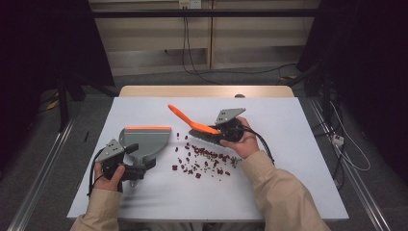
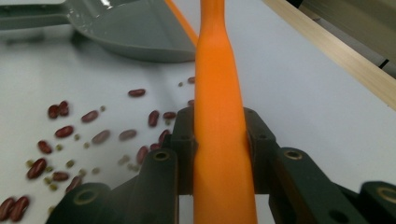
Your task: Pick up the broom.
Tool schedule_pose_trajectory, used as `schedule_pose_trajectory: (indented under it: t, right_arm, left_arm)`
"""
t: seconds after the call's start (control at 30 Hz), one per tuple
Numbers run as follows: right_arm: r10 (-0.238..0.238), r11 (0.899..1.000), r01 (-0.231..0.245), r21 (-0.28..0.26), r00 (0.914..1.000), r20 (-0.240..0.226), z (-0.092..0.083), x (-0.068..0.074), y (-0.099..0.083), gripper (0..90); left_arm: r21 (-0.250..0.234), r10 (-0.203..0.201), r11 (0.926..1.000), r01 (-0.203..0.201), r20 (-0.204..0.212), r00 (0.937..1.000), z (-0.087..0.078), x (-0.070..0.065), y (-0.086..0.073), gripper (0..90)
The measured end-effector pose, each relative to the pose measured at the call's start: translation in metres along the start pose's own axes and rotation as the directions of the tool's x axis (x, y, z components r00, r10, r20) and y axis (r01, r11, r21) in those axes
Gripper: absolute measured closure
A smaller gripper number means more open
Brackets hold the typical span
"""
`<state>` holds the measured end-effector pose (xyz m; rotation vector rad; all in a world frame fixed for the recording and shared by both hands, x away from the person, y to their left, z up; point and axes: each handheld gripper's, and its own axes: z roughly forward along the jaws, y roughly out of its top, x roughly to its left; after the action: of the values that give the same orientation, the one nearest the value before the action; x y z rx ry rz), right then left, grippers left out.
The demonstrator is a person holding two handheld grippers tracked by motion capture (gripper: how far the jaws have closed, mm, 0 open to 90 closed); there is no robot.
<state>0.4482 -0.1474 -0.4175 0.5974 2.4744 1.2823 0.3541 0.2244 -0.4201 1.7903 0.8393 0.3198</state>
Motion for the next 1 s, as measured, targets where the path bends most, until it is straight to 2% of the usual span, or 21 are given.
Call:
schedule_pose_trajectory:
  t: [0.3, 0.5, 0.53, 0.6, 0.73, 1.0]
  right_arm:
    - [0.018, 1.000, -0.017, -0.017, 0.9979, 0.061, 0.036, -0.014, 0.014, 71.3]
    - [-0.003, 1.000, 0.002, 0.022, 0.9977, 0.068, 0.057, -0.017, 0.019, 71.3]
    - [-0.016, 0.999, 0.013, 0.040, 0.9980, 0.062, 0.060, -0.016, 0.019, 71.3]
    - [-0.028, 0.999, 0.027, 0.038, 0.9991, 0.033, 0.063, -0.013, 0.019, 71.3]
    - [-0.096, 0.993, 0.096, 0.069, 0.9953, -0.003, 0.062, -0.005, 0.020, 71.1]
    - [-0.133, 0.989, 0.138, 0.059, 0.9874, -0.087, 0.051, 0.008, 0.016, 71.0]
  left_arm:
    - [0.001, -0.001, 1.0000, 0.001, 0.003, 1.0000, 0.000, 0.001, -0.001, 5.2]
    - [0.005, 0.000, 1.0000, 0.000, 0.001, 1.0000, 0.000, 0.001, -0.001, 5.2]
    - [0.004, -0.001, 1.0000, 0.001, 0.001, 1.0000, 0.000, 0.001, -0.001, 5.2]
    - [0.005, 0.000, 1.0000, 0.000, 0.000, 1.0000, 0.000, 0.002, -0.001, 5.2]
    - [0.008, 0.000, 1.0000, 0.000, -0.003, 1.0000, 0.000, 0.002, -0.001, 5.2]
    - [0.008, 0.004, 1.0000, -0.004, -0.005, 1.0000, 0.000, 0.002, -0.001, 5.2]
